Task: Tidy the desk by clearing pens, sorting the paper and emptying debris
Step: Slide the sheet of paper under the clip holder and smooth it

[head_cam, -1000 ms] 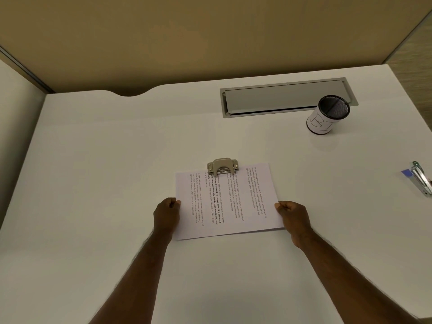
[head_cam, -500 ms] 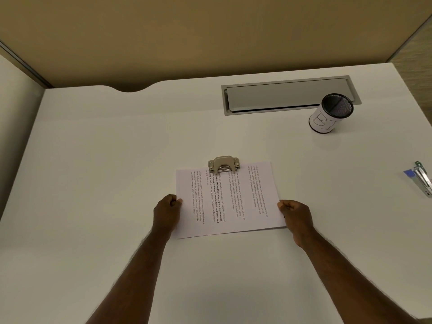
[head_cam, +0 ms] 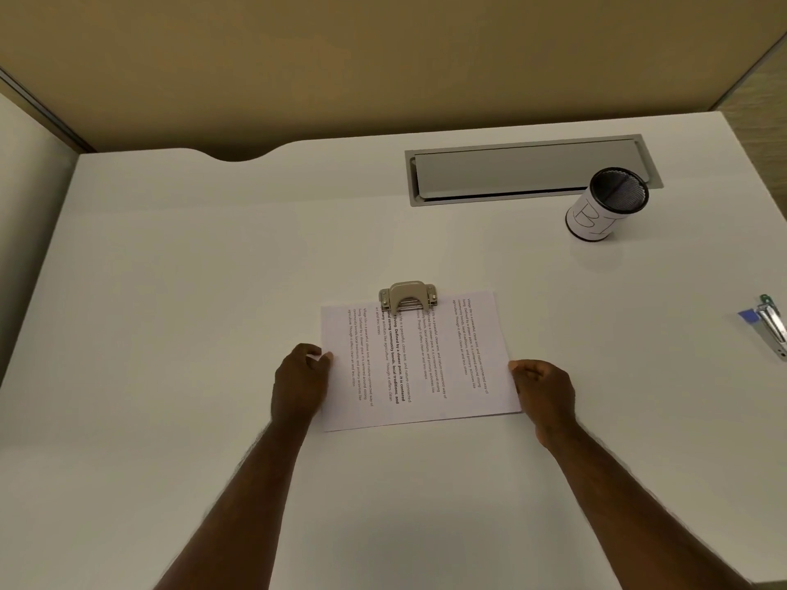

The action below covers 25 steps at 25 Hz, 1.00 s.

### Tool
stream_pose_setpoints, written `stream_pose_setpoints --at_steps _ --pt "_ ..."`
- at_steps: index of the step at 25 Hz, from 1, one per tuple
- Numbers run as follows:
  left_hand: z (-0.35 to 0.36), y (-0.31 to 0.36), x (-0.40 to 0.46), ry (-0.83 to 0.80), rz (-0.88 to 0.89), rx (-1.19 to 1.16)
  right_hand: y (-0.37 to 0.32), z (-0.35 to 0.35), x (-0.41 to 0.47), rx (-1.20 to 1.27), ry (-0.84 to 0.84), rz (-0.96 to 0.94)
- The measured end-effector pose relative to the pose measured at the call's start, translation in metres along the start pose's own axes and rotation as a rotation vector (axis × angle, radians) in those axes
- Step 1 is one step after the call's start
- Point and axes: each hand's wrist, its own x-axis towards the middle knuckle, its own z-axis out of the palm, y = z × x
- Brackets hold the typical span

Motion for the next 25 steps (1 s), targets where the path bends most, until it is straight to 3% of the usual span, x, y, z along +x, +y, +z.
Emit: stream_pose_setpoints --at_steps 4,8,11,16,25 --pt "-0.006 0.008 -0.008 0.029 0.17 0.287 -0.026 0.001 0.0 -0.222 0.162 -0.237" --pt "-0.001 0.017 -0.006 -0.245 0.449 0.549 -0.099 0.048 0.014 -0.294 0.03 -0.581" --pt "0.006 0.017 0.001 -0.39 0.473 0.661 -0.151 0.101 0.041 -0.446 -0.101 -0.773" --pt "0.011 0.018 0.005 -0.411 0.403 0.749 -0.175 0.16 0.072 -0.671 -0.157 -0.808" --pt "0.017 0.024 0.004 -0.432 0.346 0.774 -0.17 0.169 0.079 -0.764 -0.134 -0.777"
